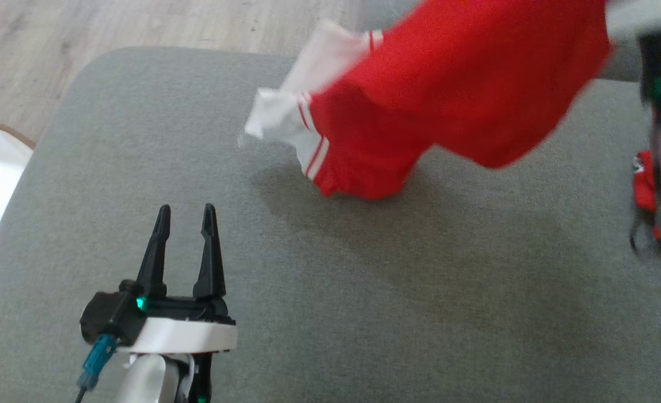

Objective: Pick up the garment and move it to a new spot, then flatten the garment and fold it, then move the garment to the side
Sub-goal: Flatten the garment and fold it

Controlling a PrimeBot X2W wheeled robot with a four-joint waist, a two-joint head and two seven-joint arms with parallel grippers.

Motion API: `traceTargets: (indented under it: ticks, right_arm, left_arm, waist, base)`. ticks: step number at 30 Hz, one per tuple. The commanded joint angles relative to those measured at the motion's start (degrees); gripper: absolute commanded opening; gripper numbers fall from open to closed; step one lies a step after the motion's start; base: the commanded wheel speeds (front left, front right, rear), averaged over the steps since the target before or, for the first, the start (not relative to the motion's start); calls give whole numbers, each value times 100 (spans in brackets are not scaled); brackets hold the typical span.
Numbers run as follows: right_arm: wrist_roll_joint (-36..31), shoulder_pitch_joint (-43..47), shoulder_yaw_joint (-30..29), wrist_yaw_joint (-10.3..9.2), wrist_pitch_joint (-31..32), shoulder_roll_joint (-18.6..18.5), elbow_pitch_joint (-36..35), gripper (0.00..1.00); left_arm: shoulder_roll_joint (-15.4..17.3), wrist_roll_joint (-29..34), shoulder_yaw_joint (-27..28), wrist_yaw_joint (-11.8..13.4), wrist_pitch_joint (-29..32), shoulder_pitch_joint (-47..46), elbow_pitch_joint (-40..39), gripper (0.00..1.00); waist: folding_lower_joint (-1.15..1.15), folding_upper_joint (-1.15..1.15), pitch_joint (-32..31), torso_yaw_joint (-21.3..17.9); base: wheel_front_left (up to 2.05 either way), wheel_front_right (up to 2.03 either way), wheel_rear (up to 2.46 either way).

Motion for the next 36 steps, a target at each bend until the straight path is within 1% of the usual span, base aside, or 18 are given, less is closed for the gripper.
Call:
traceTargets:
  ticks: [1, 3, 5, 7, 8, 10, 11, 12, 13, 16, 19, 22, 26, 30, 33, 36]
  right_arm:
    - [-23, 447, -232, -5, 117, -81, -238, 0]
    - [-73, 1007, -598, -5, 208, -187, -341, 0]
    - [-143, 1570, -939, -5, 328, -202, -444, 0]
    - [-191, 2073, -1214, -5, 431, -130, -584, 0]
    - [-191, 2073, -1214, -5, 431, -130, -584, 0]
    - [-263, 2521, -1413, -5, 553, 7, -688, 0]
    - [-302, 2721, -1497, -5, 596, 102, -746, 16]
    - [-384, 2912, -1549, -5, 663, 189, -776, 91]
    - [-478, 3086, -1596, -5, 755, 285, -782, 100]
    - [-718, 3417, -1619, -5, 747, 596, -966, 100]
    - [-936, 3588, -1569, -5, 519, 833, -1286, 100]
    - [-885, 3719, -1191, -5, 229, 994, -1684, 100]
    - [-660, 4023, -394, -5, 0, 1084, -2111, 100]
    - [-432, 4409, 367, -5, -75, 1112, -2273, 100]
    - [-248, 4582, 628, -5, -155, 1116, -2234, 100]
    - [-171, 4599, 699, -5, -217, 1117, -2190, 100]
  left_arm:
    - [4, 32, 225, 45, -29, -134, -228, 100]
    - [4, 53, 217, 32, -29, -163, -218, 100]
    - [4, 101, 188, 12, -29, -205, -189, 100]
    - [4, 125, 174, 5, -29, -253, -169, 100]
    - [4, 125, 174, 5, -29, -253, -169, 100]
    - [4, 124, 163, 0, -29, -284, -155, 100]
    - [4, 131, 151, -9, -29, -296, -140, 100]
    - [4, 139, 146, -14, -29, -303, -126, 100]
    - [4, 146, 144, -17, -29, -307, -114, 100]
    - [4, 168, 156, -25, -29, -321, -89, 100]
    - [4, 198, 182, -39, -29, -344, -77, 100]
    - [4, 210, 206, -50, -29, -370, -111, 100]
    - [4, 210, 209, -42, -29, -354, -167, 100]
    - [4, 217, 190, -38, -29, -300, -199, 100]
    - [4, 228, 175, -41, -29, -283, -188, 100]
    - [4, 229, 157, -46, -29, -292, -175, 100]
  waist:
    - [-1, 0, 63, -123]
    - [-1, 0, 102, -214]
    - [-1, 0, 125, -285]
    - [-1, 0, 147, -352]
    - [-1, 0, 147, -352]
    - [-1, 0, 157, -414]
    - [-1, 0, 161, -440]
    - [-1, 0, 158, -469]
    - [-1, 0, 154, -495]
    - [-1, 0, 143, -565]
    - [-1, 0, 112, -630]
    - [-1, 0, 81, -684]
    - [-1, 0, 44, -749]
    - [-1, 0, 30, -815]
    - [-1, 0, 19, -841]
    - [-1, 0, 9, -834]
  base:
    - [0, 0, 0]
    - [0, 0, 0]
    - [0, 0, 0]
    - [0, 0, 0]
    - [0, 0, 0]
    - [0, 0, 0]
    - [0, 0, 0]
    - [0, 0, 0]
    - [0, 0, 0]
    - [0, 0, 0]
    - [0, 0, 0]
    - [0, 0, 0]
    - [0, 0, 0]
    - [0, 0, 0]
    - [0, 0, 0]
    - [0, 0, 0]
